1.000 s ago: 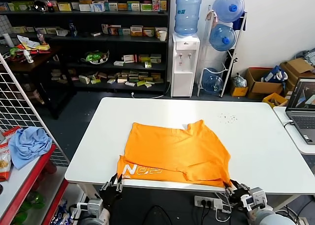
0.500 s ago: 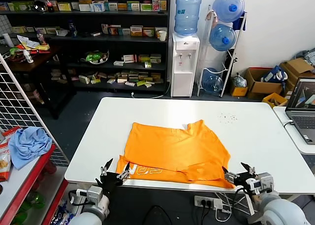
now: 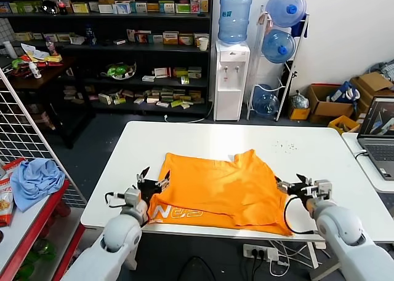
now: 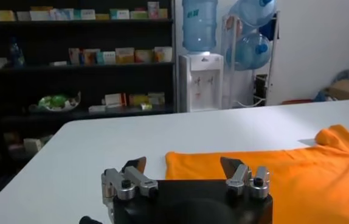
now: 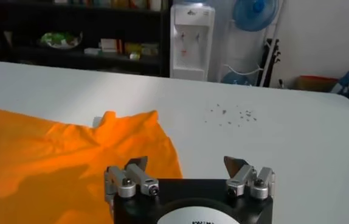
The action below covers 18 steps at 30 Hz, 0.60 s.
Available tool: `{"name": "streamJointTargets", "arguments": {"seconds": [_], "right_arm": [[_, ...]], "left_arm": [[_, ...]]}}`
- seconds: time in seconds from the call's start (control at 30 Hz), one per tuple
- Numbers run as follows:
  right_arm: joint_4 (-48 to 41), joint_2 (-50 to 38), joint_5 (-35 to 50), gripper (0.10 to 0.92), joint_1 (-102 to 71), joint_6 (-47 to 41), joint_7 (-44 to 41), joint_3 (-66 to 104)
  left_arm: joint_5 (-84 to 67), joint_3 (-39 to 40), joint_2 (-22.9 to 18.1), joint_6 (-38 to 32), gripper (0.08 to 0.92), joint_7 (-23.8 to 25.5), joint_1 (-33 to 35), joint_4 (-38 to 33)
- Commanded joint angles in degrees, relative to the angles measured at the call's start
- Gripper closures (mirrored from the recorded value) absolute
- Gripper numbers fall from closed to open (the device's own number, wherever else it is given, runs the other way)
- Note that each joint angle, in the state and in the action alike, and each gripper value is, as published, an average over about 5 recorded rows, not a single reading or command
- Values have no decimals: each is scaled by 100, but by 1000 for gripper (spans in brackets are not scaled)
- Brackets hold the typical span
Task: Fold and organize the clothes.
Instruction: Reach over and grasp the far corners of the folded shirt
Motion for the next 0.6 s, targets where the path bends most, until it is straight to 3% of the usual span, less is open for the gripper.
{"name": "streamJointTargets", "arguments": {"seconds": [0.03, 0.3, 0.6], "right_arm": [[-1860, 528, -224, 203, 1651, 247, -388, -572], [-2591, 934, -309, 203, 2057, 237, -460, -711], [-2824, 1104, -440, 203, 2107, 269, -528, -826]], "left_arm": [[-266, 529, -351, 208, 177, 163, -1720, 2005], [-174, 521, -756, 192, 177, 268, -2132, 2762], [-194, 567, -1029, 216, 177, 386, -2433, 3281]]}}
